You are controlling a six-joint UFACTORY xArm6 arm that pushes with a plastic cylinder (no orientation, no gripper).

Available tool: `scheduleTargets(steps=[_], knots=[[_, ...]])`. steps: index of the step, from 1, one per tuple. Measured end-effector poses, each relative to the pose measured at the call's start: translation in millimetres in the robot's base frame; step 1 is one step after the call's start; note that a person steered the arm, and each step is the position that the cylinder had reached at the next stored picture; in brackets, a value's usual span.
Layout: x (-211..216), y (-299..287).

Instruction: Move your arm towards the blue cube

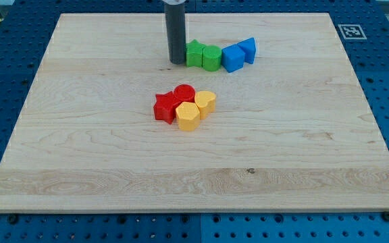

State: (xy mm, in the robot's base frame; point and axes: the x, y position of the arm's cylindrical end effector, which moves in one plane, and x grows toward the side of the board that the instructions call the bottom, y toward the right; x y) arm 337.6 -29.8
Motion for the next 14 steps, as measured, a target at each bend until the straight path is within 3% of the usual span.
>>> scheduleTargets(steps=[2,4,5,7,9,12,13,14], knots=[[-1,3],[-66,-26],[-92,2],[-106,113],[-55,196],[16,204],[49,183],[55,152]])
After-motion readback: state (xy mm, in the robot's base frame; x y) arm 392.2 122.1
